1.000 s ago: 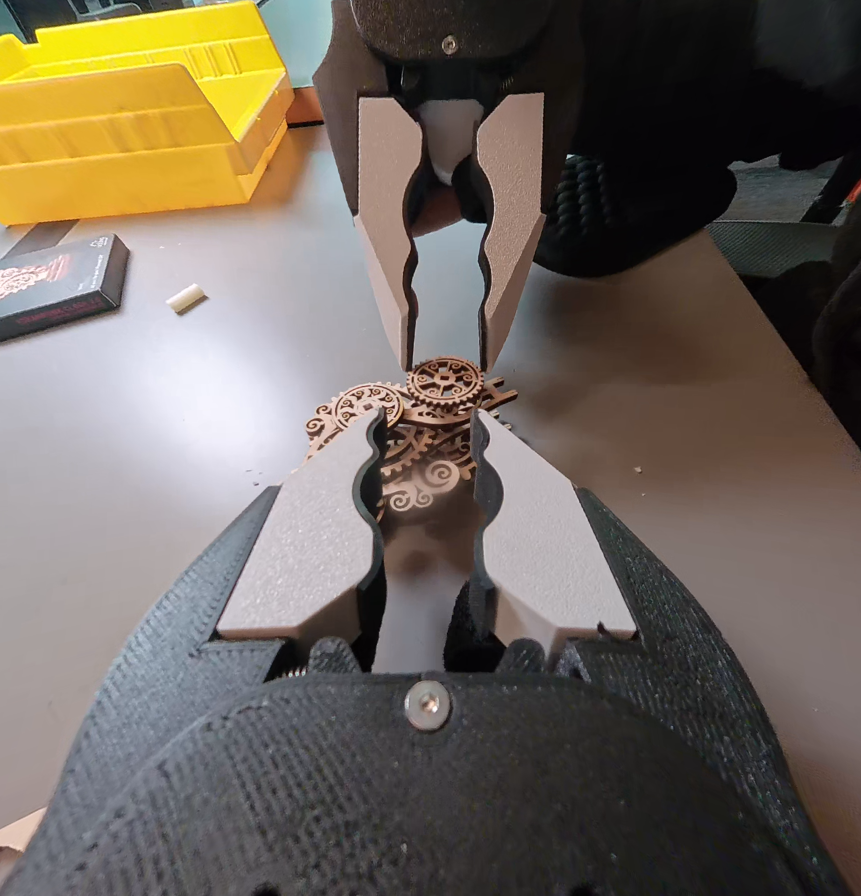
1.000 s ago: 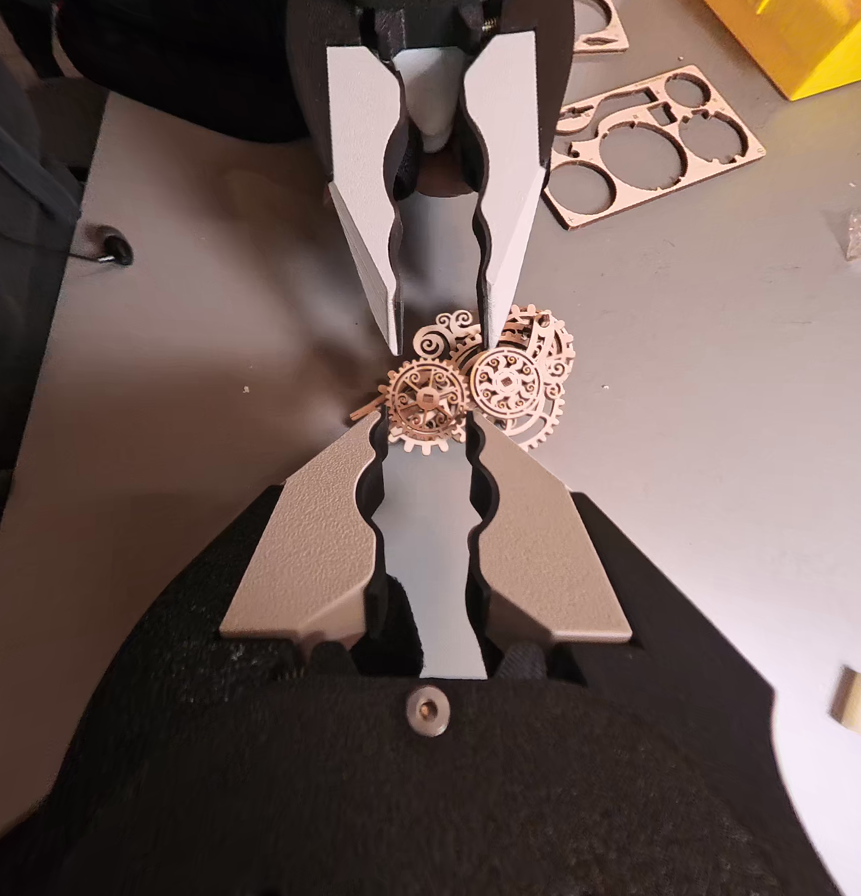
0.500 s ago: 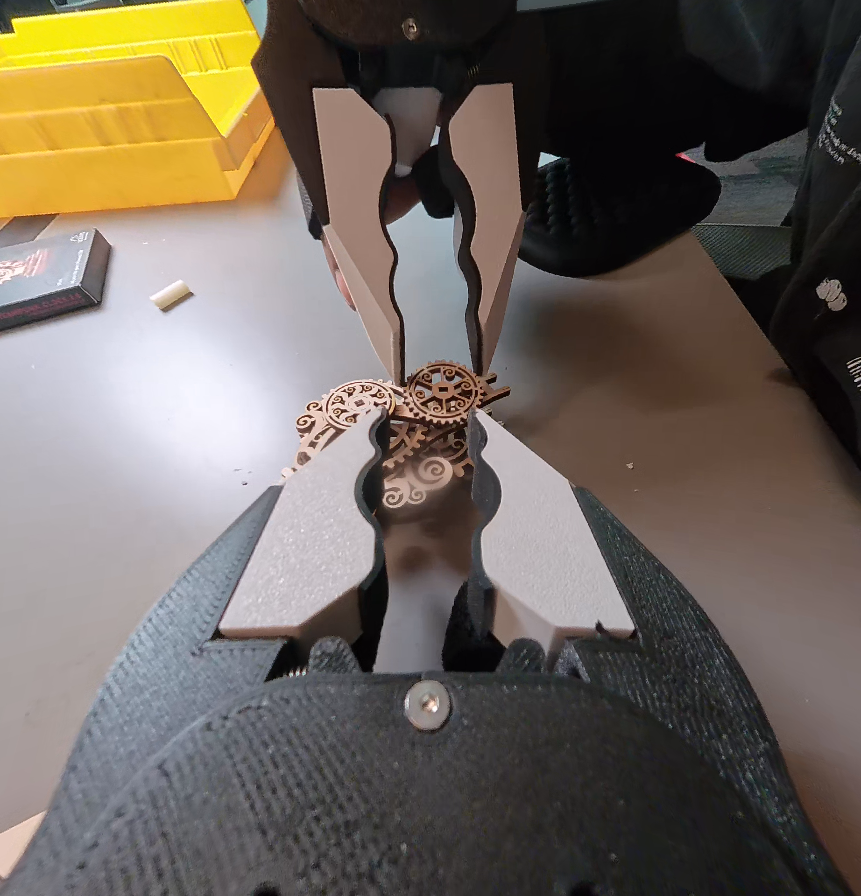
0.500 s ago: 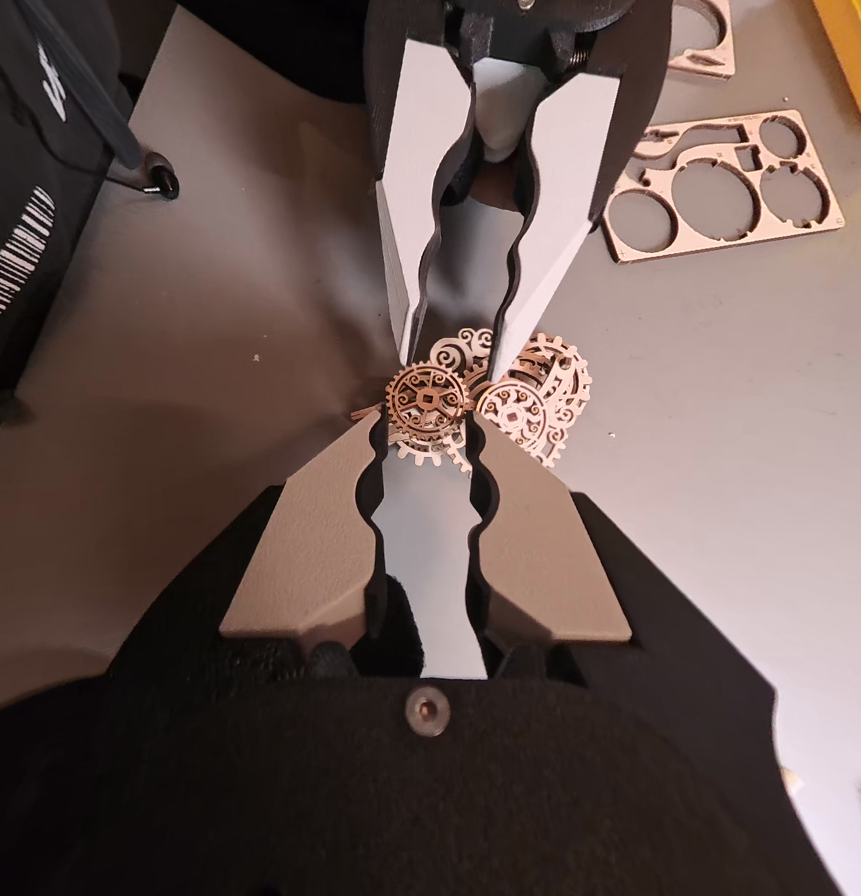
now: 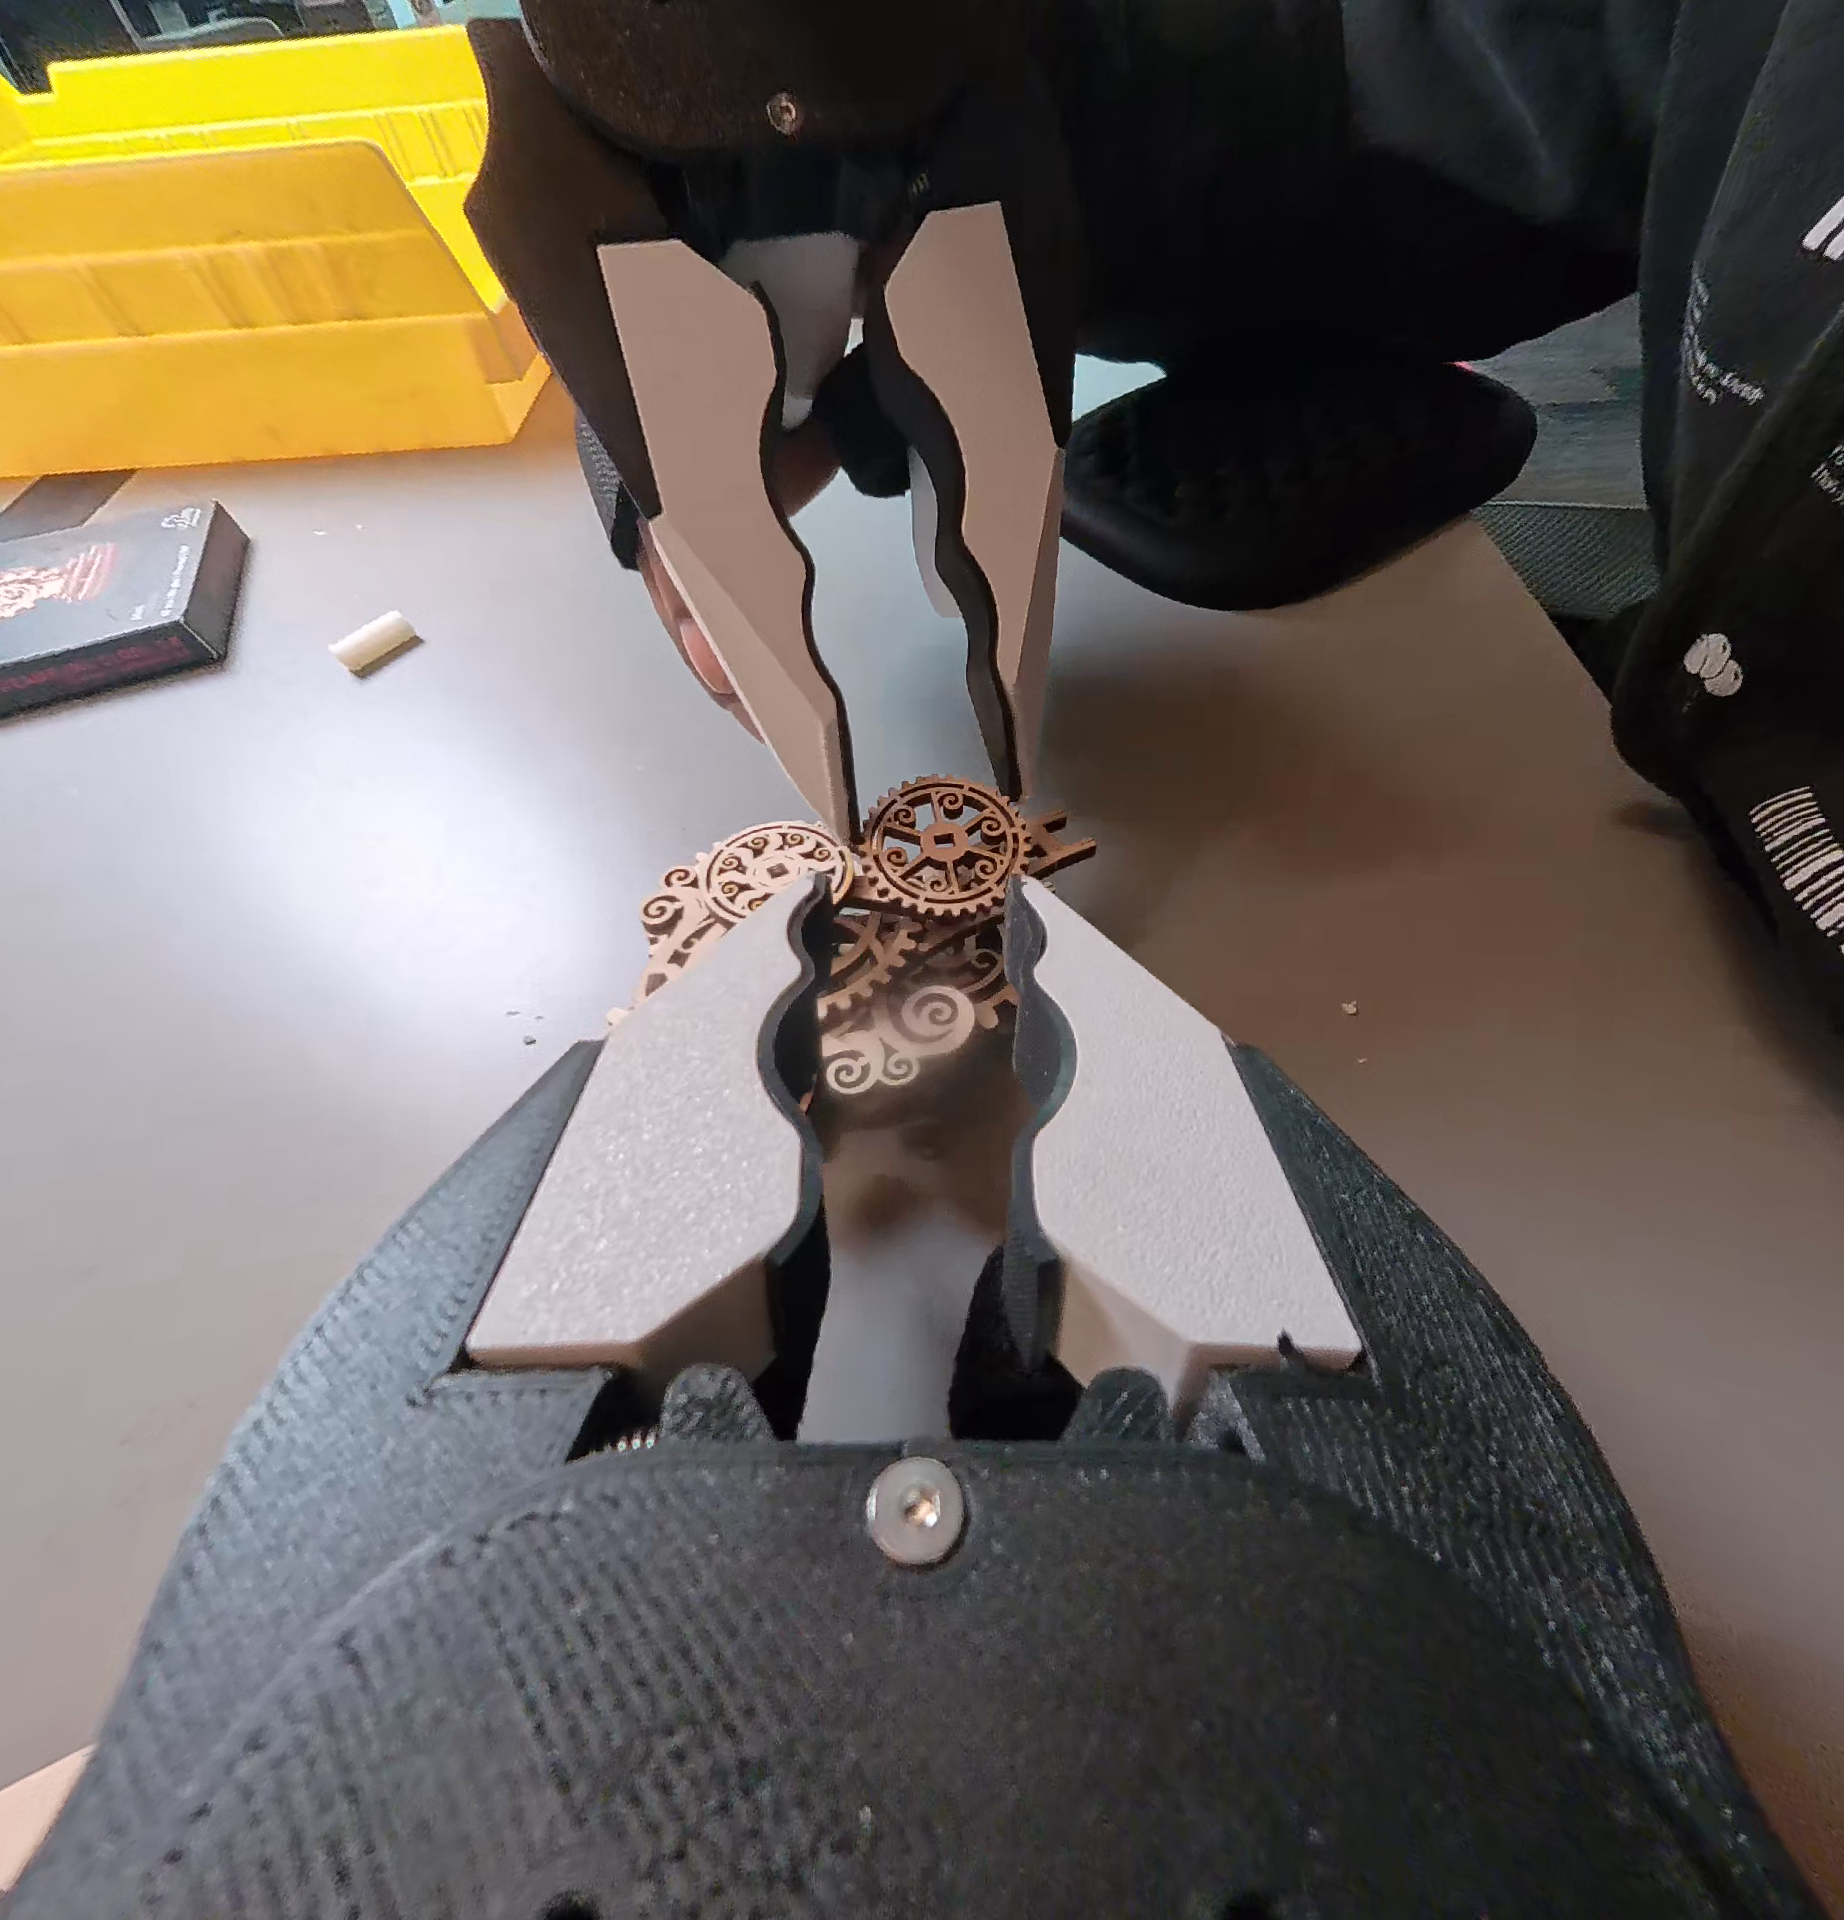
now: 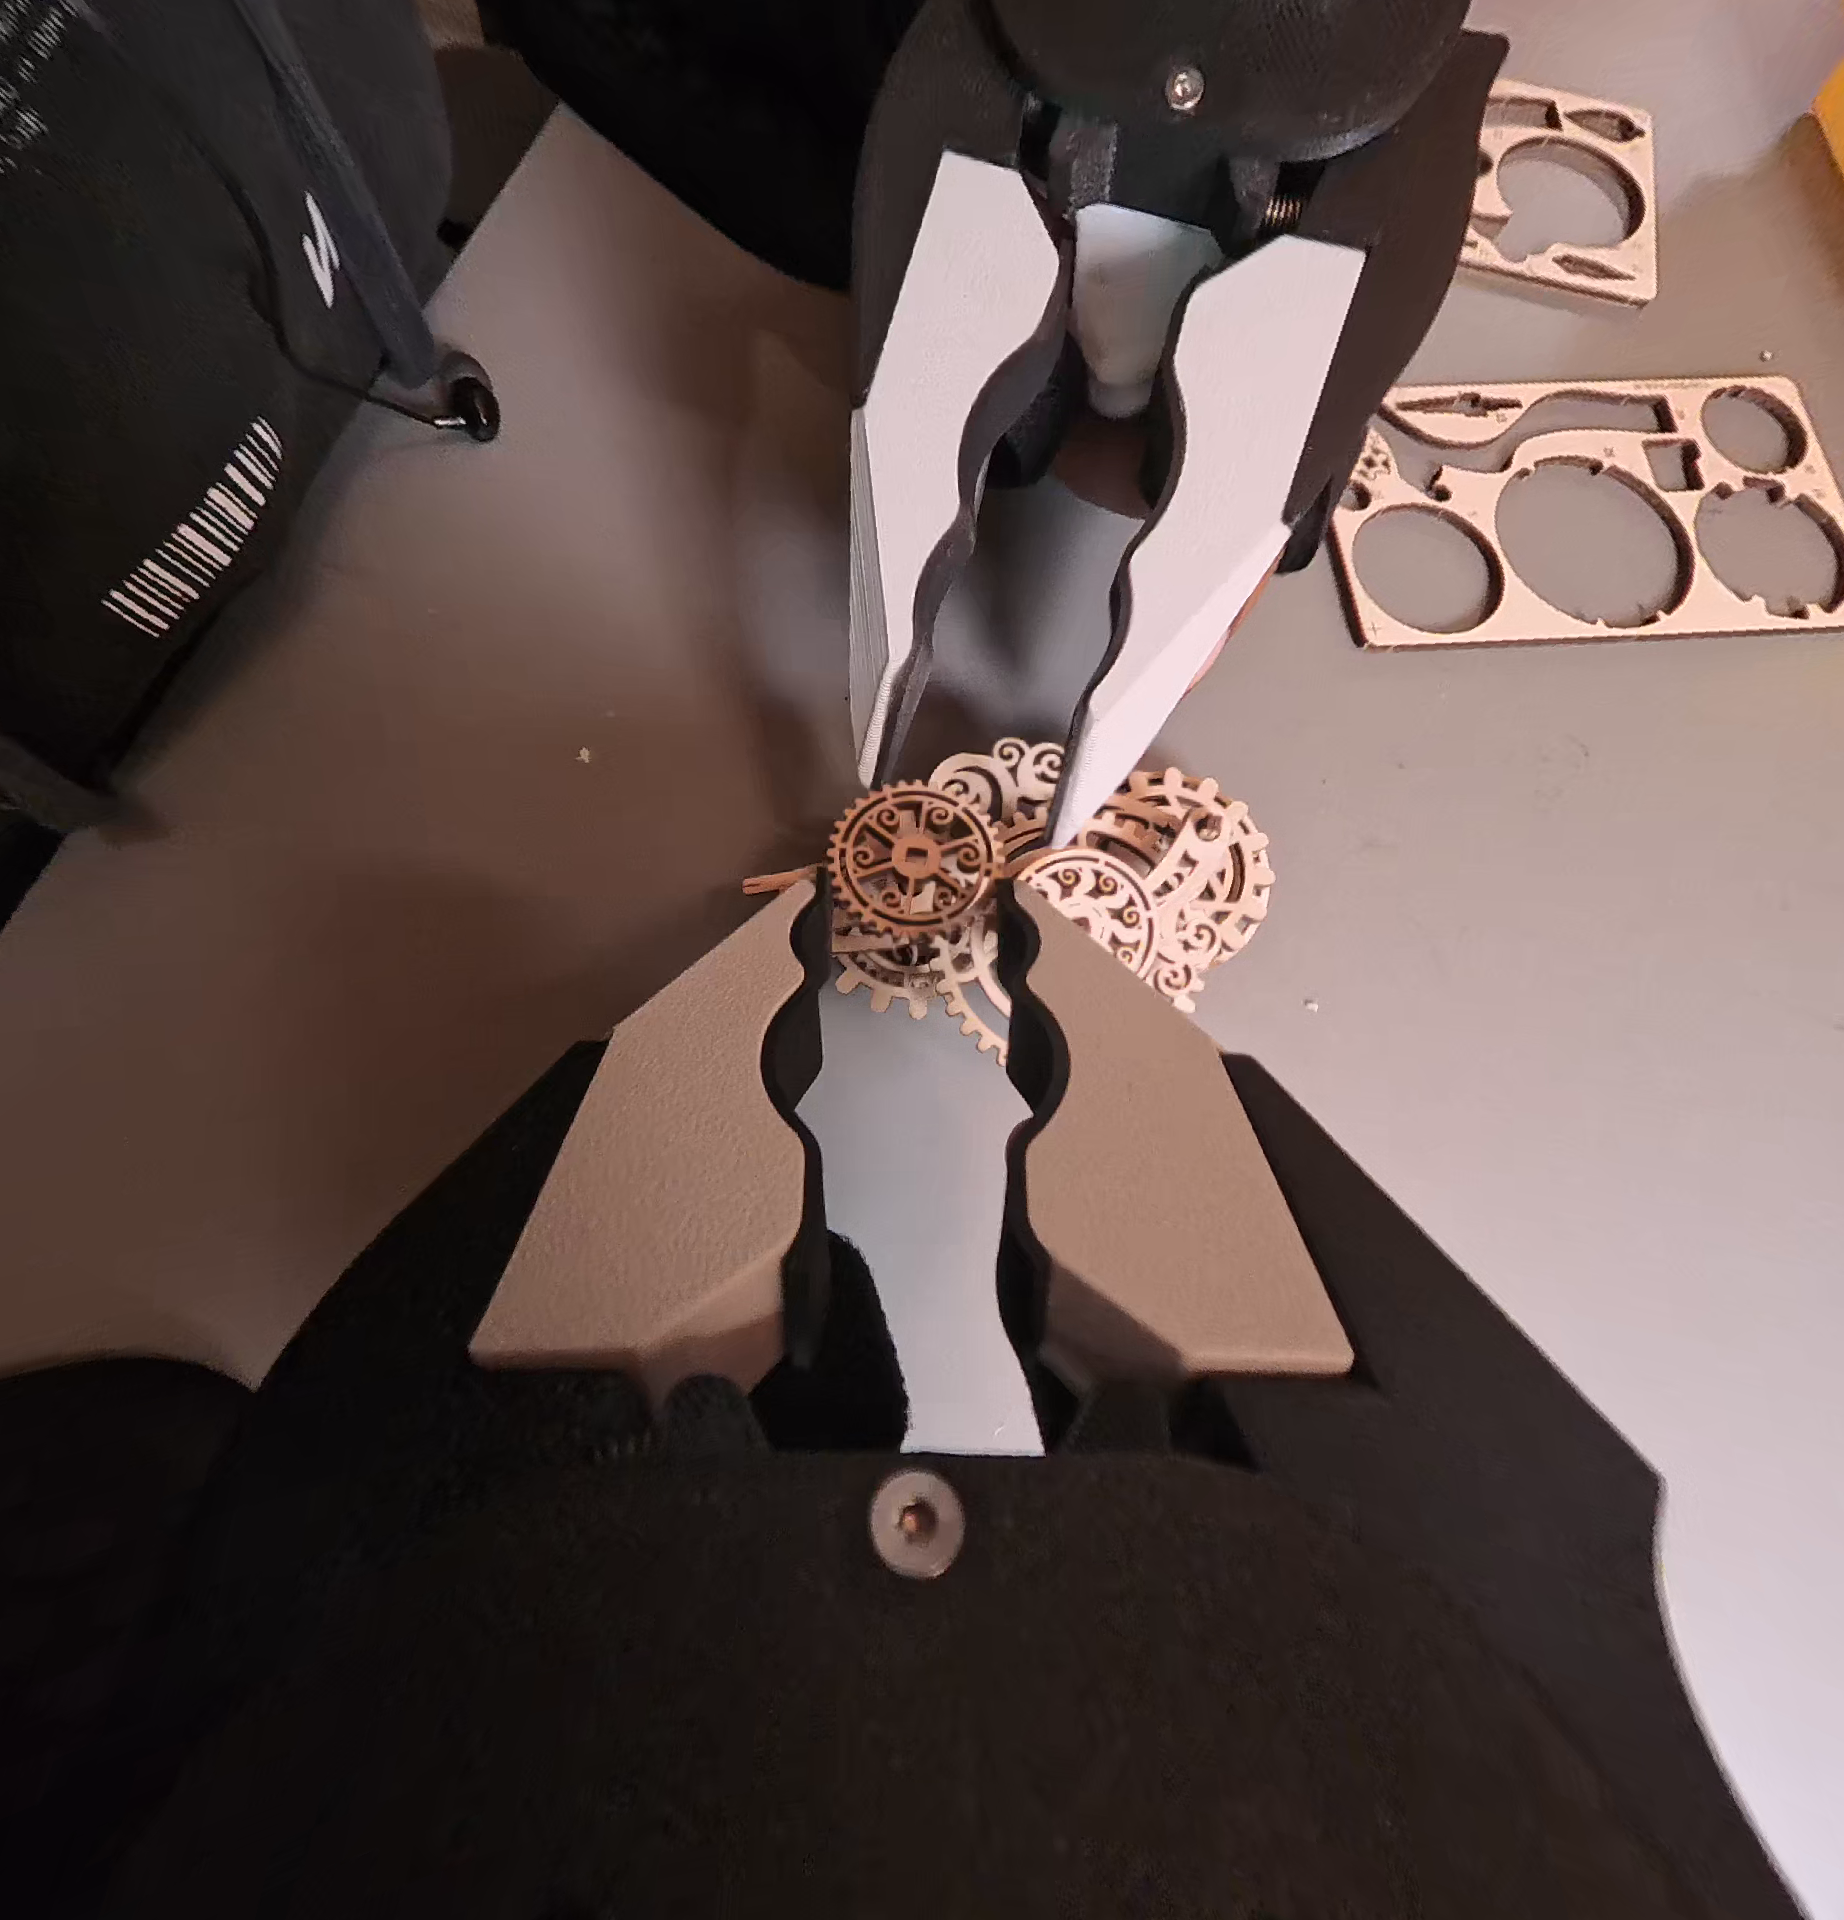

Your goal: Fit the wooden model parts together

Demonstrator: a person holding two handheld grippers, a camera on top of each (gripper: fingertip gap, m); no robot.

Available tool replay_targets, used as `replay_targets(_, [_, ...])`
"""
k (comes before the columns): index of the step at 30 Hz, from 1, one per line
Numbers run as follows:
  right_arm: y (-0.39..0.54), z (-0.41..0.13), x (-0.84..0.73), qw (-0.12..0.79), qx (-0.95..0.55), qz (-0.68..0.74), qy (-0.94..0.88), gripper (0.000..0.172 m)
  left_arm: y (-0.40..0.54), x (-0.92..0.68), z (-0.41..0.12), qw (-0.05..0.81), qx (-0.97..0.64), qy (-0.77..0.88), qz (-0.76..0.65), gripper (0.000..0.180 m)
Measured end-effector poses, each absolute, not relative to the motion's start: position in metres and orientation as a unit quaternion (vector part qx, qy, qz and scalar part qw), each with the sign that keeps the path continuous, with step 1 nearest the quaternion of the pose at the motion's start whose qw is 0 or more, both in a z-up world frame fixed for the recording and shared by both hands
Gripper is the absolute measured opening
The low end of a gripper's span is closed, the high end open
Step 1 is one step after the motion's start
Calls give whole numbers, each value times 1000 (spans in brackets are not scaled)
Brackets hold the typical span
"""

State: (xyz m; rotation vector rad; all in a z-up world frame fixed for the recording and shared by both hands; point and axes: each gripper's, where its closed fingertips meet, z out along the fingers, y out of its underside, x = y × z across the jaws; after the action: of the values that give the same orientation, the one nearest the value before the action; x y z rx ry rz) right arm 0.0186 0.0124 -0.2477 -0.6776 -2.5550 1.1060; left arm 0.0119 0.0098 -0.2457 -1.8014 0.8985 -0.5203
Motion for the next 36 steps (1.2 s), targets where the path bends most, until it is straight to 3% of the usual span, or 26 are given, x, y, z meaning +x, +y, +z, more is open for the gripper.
replay_targets(10, [13, -251, 20, 126, -196, 399, -887, 30, 7, 15, -249, 495, -747, 381, -227, 39])
replay_targets(36, [14, -254, 20, 130, -164, 357, -910, 30, 4, 19, -253, 487, -745, 403, -211, 29])
